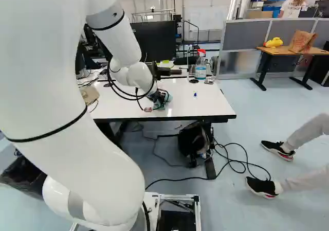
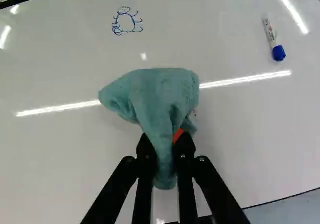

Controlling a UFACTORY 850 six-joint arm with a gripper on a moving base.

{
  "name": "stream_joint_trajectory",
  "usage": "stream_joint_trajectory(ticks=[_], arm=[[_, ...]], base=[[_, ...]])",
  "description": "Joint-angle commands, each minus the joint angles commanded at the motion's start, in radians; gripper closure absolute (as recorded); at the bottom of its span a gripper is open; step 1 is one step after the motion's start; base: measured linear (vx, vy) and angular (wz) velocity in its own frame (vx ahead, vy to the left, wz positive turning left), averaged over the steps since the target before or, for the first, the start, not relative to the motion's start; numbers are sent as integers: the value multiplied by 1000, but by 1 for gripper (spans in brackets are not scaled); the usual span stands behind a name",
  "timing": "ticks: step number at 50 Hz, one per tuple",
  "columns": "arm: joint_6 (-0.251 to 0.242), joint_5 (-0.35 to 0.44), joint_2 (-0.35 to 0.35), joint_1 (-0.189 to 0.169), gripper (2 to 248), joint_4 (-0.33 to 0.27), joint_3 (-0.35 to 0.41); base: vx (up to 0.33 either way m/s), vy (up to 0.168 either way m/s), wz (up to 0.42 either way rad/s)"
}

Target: Clean the table with the green towel

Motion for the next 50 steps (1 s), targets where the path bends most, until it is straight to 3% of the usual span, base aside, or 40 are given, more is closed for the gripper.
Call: stream_joint_trajectory(ticks=[29, 50], arm=[[0, 0, -70, -89, 200, 0, -76], [0, 0, -162, -79, 200, 0, -181]], base=[[0, 0, 0], [0, 0, 0]])
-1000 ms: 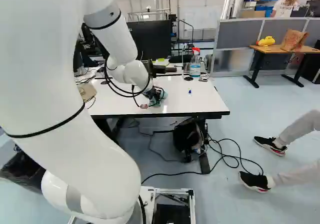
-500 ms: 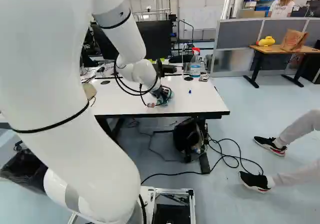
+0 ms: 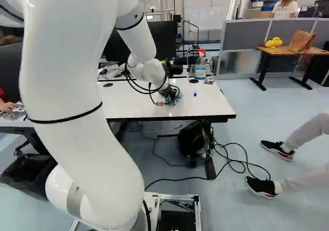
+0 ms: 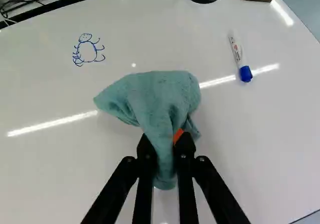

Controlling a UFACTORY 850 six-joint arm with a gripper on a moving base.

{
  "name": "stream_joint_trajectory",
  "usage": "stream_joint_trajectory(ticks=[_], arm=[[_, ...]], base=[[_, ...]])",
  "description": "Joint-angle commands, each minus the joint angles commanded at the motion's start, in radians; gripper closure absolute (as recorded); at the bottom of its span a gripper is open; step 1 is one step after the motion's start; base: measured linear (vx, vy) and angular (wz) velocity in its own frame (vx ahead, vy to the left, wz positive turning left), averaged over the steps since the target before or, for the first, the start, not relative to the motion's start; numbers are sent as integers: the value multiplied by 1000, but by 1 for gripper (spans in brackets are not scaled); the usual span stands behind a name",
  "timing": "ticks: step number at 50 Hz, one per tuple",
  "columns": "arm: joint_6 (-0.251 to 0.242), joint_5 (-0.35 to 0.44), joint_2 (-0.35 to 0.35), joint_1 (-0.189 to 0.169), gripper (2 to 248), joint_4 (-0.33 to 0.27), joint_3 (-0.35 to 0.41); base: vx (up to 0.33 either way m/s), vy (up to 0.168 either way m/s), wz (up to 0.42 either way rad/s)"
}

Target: Clean the table with the green towel

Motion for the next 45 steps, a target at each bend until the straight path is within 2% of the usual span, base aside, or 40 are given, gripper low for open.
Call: stream_joint_trajectory(ticks=[24, 45], arm=[[0, 0, -91, 41, 200, 0, -109], [0, 0, -94, 103, 200, 0, -113]], base=[[0, 0, 0], [0, 0, 0]])
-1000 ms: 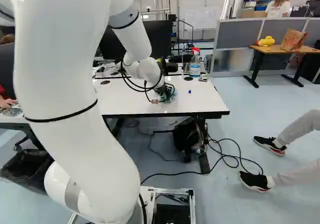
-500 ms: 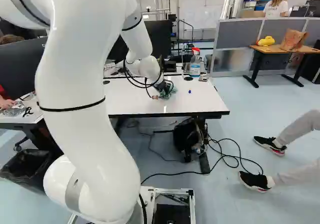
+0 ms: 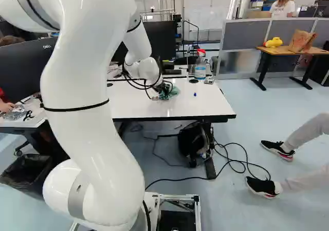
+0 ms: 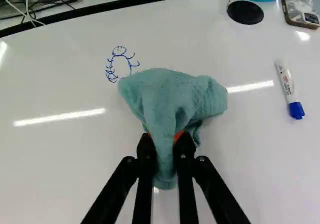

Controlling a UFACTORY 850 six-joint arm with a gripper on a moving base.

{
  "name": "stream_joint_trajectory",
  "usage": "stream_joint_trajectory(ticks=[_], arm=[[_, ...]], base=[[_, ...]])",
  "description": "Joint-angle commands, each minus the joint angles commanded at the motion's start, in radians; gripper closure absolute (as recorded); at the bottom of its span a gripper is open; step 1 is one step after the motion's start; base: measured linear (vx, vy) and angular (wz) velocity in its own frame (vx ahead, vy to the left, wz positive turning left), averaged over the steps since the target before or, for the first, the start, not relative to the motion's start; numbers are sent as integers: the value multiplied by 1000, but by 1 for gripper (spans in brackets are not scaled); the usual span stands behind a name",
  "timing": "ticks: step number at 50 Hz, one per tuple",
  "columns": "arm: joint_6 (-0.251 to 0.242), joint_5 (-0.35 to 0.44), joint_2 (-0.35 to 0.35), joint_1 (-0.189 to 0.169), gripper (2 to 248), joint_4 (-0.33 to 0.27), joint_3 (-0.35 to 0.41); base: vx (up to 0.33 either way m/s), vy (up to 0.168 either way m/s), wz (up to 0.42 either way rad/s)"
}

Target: Clean the table with the green towel

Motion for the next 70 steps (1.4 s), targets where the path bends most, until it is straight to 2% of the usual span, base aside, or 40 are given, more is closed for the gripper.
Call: stream_joint_trajectory(ticks=[23, 35, 52, 70], arm=[[0, 0, 71, 56, 200, 0, 86], [0, 0, 121, 70, 200, 0, 145], [0, 0, 198, 65, 200, 0, 231], [0, 0, 241, 10, 200, 0, 278]], base=[[0, 0, 0], [0, 0, 0], [0, 0, 0], [0, 0, 0]])
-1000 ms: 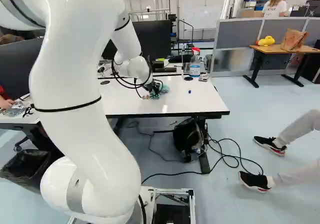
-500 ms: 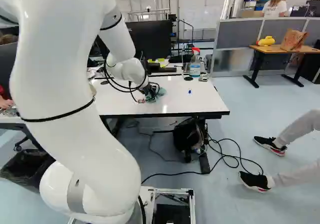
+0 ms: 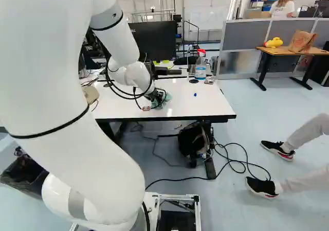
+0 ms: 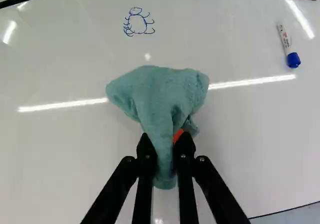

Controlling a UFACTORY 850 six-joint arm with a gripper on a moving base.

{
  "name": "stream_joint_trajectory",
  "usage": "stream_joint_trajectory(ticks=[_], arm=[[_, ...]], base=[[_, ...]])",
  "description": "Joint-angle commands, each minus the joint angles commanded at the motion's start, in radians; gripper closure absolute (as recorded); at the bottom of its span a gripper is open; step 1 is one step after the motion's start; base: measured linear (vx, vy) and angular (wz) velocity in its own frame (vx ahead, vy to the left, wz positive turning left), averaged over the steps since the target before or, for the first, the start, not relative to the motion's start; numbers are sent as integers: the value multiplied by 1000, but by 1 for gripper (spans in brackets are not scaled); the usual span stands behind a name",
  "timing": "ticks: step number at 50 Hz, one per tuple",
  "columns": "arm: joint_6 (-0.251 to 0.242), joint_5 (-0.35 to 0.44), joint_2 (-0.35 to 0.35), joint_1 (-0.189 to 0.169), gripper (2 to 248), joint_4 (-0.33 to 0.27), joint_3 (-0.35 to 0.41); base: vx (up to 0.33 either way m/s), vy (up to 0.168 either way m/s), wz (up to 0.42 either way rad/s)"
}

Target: Clean the table with the green towel

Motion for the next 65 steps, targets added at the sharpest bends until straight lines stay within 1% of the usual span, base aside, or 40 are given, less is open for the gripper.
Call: stream_joint_trajectory(ticks=[14, 26, 37, 45, 58, 65], arm=[[0, 0, -13, -49, 200, 0, -14], [0, 0, -12, -51, 200, 0, -14], [0, 0, 17, -50, 200, 0, -8], [0, 0, 27, -33, 200, 0, -20], [0, 0, 40, 11, 200, 0, -41], [0, 0, 34, 36, 200, 0, -47]], base=[[0, 0, 0], [0, 0, 0], [0, 0, 0], [0, 0, 0], [0, 0, 0], [0, 0, 0]])
